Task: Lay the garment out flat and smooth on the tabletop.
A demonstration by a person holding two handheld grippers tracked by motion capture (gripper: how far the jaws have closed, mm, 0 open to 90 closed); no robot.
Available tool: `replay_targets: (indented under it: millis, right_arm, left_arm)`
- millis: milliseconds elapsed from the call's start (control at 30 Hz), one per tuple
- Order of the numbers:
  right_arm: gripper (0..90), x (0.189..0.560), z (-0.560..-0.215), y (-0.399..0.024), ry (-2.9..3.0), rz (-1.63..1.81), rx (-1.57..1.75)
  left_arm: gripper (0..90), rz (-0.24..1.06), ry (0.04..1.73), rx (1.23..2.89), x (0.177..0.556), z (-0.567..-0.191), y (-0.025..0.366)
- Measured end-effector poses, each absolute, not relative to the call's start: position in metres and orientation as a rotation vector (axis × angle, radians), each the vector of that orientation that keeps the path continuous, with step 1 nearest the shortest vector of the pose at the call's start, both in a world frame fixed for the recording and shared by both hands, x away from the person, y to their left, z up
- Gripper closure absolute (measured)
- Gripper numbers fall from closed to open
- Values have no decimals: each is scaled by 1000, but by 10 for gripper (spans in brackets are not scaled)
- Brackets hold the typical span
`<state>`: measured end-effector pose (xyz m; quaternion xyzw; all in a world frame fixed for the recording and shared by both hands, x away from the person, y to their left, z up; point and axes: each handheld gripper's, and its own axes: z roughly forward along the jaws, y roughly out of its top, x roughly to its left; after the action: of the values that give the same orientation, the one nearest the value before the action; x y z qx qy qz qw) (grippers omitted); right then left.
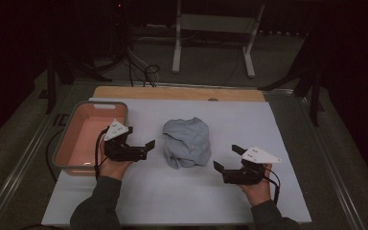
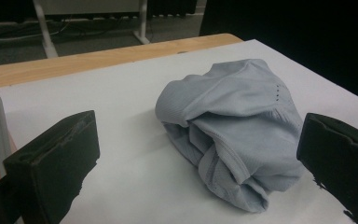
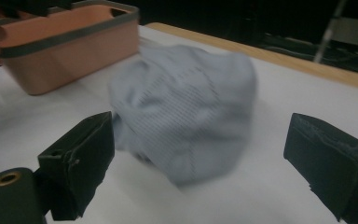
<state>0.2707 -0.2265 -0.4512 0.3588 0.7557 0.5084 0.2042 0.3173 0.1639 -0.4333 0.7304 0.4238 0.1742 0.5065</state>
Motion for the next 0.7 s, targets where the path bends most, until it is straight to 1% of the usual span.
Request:
replay_targets:
  millis: [33,100,133,300,333,700]
  right_arm:
    - [87,277,-447,-212,2129,1418,964]
    - [87,279,-446,-208,2135,1419,957]
    - [87,285,-443,-197,2144,1426,945]
    - [87,294,-440,-178,2160,1429,927]
    - [87,300,-439,-168,2177,1420,917]
    - [88,320,-439,-134,2218,1438,900]
  left_arm:
    - [5,423,1023,1759,317,-432,165]
    - [5,424,1018,1758,317,-432,165]
    - [5,425,1019,1755,316,-431,166]
    - [5,426,1022,1748,315,-429,167]
    - [6,426,1028,1743,315,-430,168]
    - [5,417,1034,1739,315,-431,170]
